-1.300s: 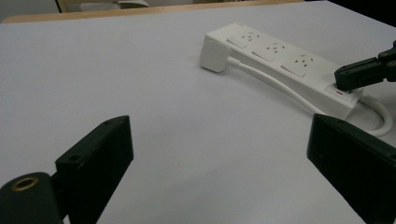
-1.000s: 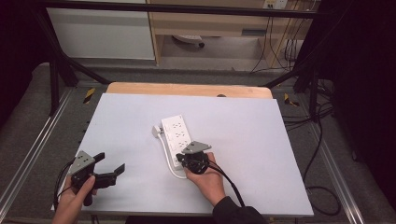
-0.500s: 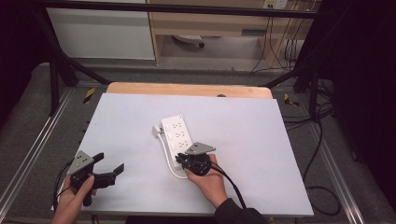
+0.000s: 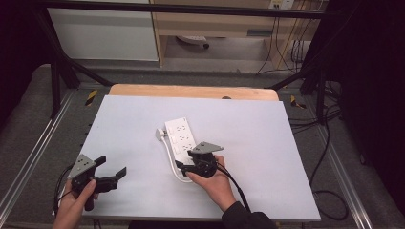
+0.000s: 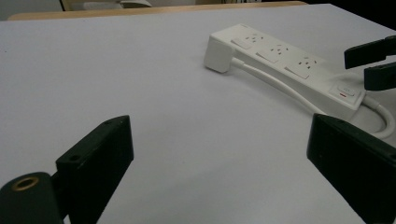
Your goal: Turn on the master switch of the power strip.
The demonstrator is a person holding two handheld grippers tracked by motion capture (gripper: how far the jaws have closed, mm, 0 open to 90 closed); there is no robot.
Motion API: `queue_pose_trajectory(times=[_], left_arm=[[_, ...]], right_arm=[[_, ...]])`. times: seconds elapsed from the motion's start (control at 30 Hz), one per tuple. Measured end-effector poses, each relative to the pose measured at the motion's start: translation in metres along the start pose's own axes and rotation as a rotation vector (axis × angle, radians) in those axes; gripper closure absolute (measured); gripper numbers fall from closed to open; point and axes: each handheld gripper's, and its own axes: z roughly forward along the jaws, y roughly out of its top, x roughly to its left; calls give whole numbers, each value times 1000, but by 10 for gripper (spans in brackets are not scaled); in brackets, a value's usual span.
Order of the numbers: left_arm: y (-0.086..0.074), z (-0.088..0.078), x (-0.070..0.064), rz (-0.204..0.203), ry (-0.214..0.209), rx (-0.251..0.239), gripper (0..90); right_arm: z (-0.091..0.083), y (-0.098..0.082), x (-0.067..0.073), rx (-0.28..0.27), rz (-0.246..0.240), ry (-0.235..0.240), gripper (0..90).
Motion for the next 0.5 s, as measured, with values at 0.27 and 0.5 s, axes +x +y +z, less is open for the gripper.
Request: queue_pose_trajectory(times=[0.27,0.5], left_arm=[[0,-1,0,1,-1,-3,73],[0,-1,0,1,0,-4,74]], right_arm=[[-5,8,-5,-7,-13,-66,179],[-12,12,-12,-23,1,-115,88]])
